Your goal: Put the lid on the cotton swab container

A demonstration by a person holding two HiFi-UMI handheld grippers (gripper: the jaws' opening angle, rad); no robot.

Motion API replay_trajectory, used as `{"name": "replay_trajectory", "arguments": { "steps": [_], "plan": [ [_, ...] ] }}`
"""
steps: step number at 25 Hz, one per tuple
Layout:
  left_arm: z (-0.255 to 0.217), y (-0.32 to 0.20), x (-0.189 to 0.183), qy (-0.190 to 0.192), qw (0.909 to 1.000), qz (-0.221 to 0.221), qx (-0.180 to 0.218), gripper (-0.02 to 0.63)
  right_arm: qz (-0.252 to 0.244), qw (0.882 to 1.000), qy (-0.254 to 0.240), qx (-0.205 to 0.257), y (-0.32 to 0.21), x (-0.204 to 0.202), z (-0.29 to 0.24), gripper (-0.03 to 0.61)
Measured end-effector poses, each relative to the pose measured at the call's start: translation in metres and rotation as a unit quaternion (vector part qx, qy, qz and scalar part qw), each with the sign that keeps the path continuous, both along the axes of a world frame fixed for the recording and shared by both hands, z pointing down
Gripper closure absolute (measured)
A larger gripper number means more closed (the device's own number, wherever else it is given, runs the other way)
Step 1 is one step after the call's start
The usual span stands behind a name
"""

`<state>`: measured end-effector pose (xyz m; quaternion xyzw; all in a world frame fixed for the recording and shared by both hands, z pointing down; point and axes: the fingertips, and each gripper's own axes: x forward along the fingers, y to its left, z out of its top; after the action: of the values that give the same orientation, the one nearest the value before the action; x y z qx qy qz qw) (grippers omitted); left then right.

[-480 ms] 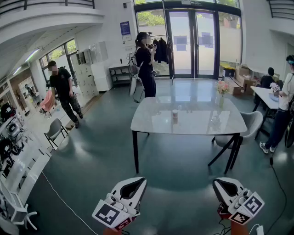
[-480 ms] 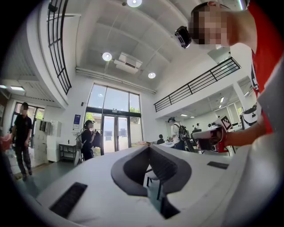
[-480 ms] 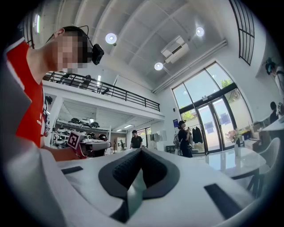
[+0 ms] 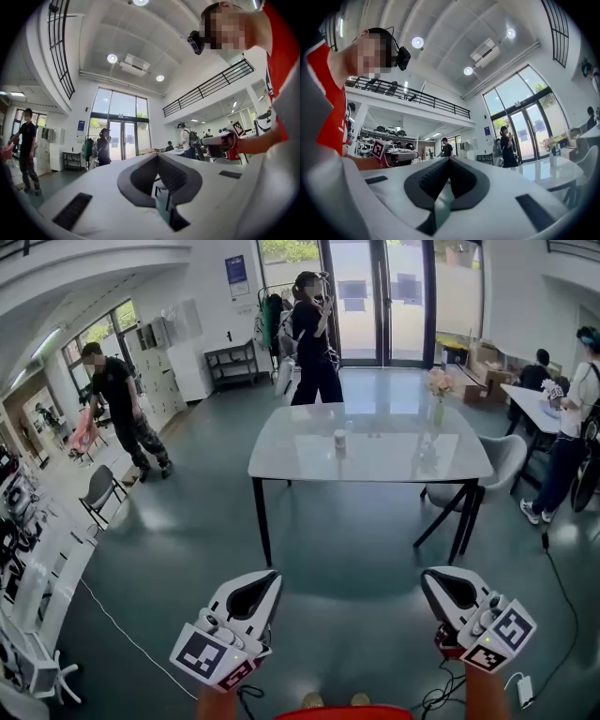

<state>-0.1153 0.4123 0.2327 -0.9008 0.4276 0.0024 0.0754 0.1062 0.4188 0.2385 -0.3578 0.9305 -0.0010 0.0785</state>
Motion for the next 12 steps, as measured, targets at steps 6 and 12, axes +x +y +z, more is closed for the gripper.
{"name": "replay_trajectory", "arguments": {
  "steps": [6, 12],
  "plan": [
    [0.005, -0.005, 0.013, -0.006, 1.0, -0.005, -0.004, 0.592, -0.01, 1.0, -0.017, -0.002, -0.006, 0.011, 0.003, 0.583],
    [0.006, -0.012, 0.033, -0.008, 0.9999, -0.011, -0.008, 0.592, -0.02, 1.0, -0.021, -0.008, -0.015, 0.025, 0.007, 0.581]
  ]
}}
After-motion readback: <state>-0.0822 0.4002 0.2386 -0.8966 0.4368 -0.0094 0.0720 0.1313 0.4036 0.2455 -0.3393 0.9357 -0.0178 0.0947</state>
